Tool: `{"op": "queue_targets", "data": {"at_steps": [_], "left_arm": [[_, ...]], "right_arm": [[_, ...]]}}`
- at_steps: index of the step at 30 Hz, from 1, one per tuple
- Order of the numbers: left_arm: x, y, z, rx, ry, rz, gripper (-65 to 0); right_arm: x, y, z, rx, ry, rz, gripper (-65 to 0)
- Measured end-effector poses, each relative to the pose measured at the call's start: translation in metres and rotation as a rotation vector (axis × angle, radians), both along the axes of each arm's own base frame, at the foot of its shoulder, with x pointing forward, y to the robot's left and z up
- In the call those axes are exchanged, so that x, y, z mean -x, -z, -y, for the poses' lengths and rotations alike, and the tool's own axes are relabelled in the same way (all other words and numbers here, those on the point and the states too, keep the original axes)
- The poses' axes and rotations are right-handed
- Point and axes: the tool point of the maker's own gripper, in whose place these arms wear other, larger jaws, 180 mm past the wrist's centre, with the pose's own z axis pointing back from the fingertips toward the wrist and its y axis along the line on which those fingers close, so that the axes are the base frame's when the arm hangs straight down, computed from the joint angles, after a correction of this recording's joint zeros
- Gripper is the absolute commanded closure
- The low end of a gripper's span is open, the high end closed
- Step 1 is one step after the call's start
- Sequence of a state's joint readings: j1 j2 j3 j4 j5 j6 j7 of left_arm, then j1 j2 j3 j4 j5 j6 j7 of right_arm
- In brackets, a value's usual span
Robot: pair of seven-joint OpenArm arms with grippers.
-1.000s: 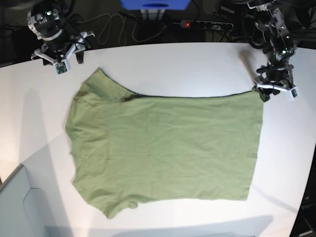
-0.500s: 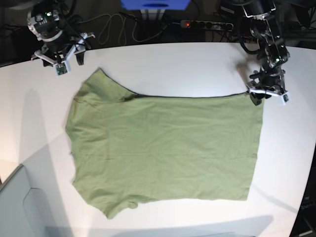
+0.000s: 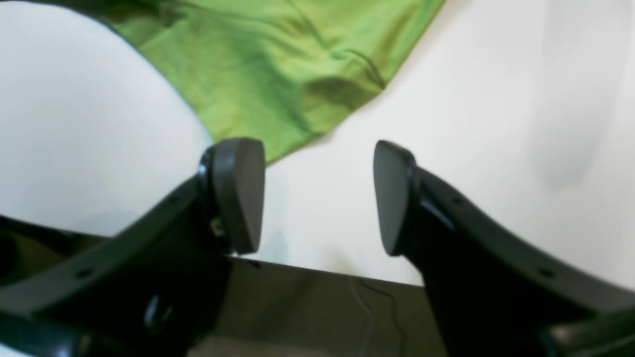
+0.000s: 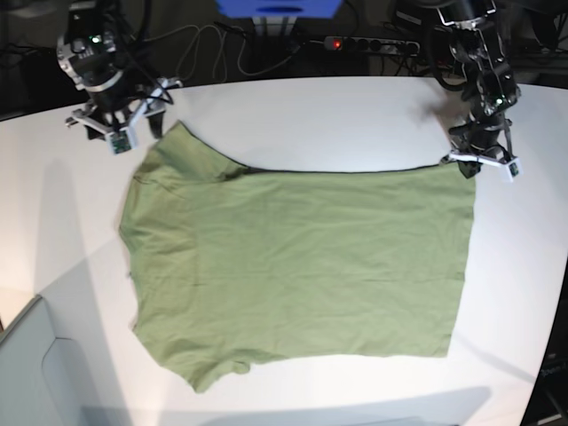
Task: Fold the T-shirt properly
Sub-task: 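Grasp the collar-edge corners of the green shirt with both grippers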
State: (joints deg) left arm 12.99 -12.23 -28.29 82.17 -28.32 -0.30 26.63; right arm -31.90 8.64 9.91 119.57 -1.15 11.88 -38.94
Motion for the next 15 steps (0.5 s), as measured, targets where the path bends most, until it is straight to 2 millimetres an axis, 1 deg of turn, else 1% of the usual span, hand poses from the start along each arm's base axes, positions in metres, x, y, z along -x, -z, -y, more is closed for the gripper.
{"op": "queue_targets", "data": {"at_steps": [2, 4, 5, 9, 12, 15], "left_arm": [[0.000, 0.000, 0.000, 0.000, 0.000, 0.000, 0.0], [0.000, 0.000, 0.000, 0.000, 0.001, -0.002, 0.0], [0.001, 0.000, 0.000, 0.000, 0.001, -0.003, 0.0], [0.001, 0.000, 0.000, -0.003, 0.001, -0.003, 0.0], [0.001, 0.000, 0.000, -0.003, 0.004, -0.003, 0.0], [0.001, 0.000, 0.000, -0.004, 0.004, -0.003, 0.0]], "right_arm": [[-0.008, -0.004, -0.016, -0.049, -0.023, 0.023, -33.2], [-0.019, -0.006, -0.019, -0.056, -0.033, 0.052, -33.2], [-0.022, 0.000, -0.021, -0.058, -0.036, 0.043, -33.2], [-0.025, 0.037, -0.023, -0.086, -0.004, -0.048, -33.2], [-0.027, 0.053, -0.017, -0.068, 0.009, -0.079, -33.2], [-0.020, 0.068, -0.007, -0.002, 0.009, -0.120, -33.2]]}}
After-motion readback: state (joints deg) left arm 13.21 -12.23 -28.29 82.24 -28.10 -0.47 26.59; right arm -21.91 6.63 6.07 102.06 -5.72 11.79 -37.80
